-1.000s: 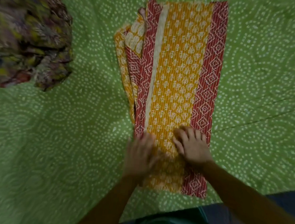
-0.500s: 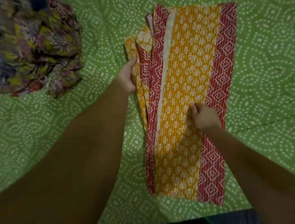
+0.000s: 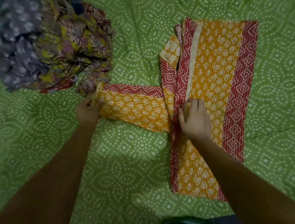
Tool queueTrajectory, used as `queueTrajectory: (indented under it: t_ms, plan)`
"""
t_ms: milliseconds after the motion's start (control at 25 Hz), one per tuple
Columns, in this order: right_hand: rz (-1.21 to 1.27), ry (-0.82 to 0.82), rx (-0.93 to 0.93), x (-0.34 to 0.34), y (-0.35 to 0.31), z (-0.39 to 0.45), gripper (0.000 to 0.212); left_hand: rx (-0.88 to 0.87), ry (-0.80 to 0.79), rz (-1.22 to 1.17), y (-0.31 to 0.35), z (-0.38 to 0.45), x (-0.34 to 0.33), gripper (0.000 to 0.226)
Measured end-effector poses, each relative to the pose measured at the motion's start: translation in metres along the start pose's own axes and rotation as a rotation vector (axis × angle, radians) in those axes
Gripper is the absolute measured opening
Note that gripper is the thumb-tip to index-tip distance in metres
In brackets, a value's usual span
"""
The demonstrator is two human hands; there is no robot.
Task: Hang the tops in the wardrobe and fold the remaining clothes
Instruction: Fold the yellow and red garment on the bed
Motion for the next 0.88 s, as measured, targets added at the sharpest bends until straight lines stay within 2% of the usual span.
queueTrajectory:
  t_ms: [120,200,280,360,400,480,520,560,600,640,680,760,840,880]
  plan:
    - [-0.086,0.04,0.211,-0.01,-0.04,0.04,0.039,-0.166,0.003,0.098,-0.009,0.013,0.003,0.034]
    - [-0.116,0.075,0.226,-0.014,-0.052,0.075,0.042,-0.181,0.006,0.103,-0.013,0.018,-0.001,0.028]
    - [-0.158,0.065,0.11,-0.017,-0.049,0.11,0.05,-0.114,0.096,0.231,-0.019,0.018,-0.004,0.032]
    - [-0.135,0.015,-0.079,-0.017,-0.037,0.141,0.057,-0.019,0.322,0.389,-0.016,0.012,0.001,0.047]
    - [-0.095,-0.033,-0.166,-0.018,-0.03,0.155,0.059,-0.032,0.42,0.45,-0.008,0.005,0.0,0.051]
    - [-0.061,-0.139,-0.256,-0.021,-0.025,0.177,0.051,-0.279,0.458,0.509,0.025,-0.01,-0.017,0.047]
    - [-0.047,-0.176,-0.242,-0.02,-0.027,0.186,0.04,-0.428,0.366,0.498,0.045,-0.016,-0.032,0.042]
    - [0.031,-0.196,-0.198,-0.02,-0.031,0.192,0.029,-0.553,0.202,0.448,0.062,-0.022,-0.05,0.038]
    - [0.218,-0.218,-0.145,-0.021,-0.037,0.194,0.021,-0.586,-0.004,0.36,0.077,-0.026,-0.069,0.035]
    - [0.511,-0.248,-0.091,-0.022,-0.047,0.19,0.016,-0.51,-0.206,0.216,0.089,-0.028,-0.086,0.035]
    - [0.826,-0.29,-0.04,-0.018,-0.058,0.181,0.012,-0.36,-0.38,0.024,0.099,-0.027,-0.099,0.039]
    - [1.263,-0.394,0.054,-0.002,-0.076,0.161,0.01,-0.009,-0.667,-0.32,0.115,-0.033,-0.119,0.059]
    - [1.485,-0.482,0.038,0.005,-0.079,0.146,0.013,0.11,-0.877,-0.458,0.123,-0.038,-0.13,0.073]
    - [1.514,-0.486,0.007,0.003,-0.076,0.143,0.012,0.125,-0.89,-0.462,0.124,-0.04,-0.128,0.074]
Point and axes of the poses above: each hand's wrist, its own z-axis towards the middle knuckle, its own x-axis out of the back of the hand, y = z × x, the point moved 7 cm from there along z, towards the middle knuckle, and after that the axes turned 15 degrees about x, right-handed, at the moved point
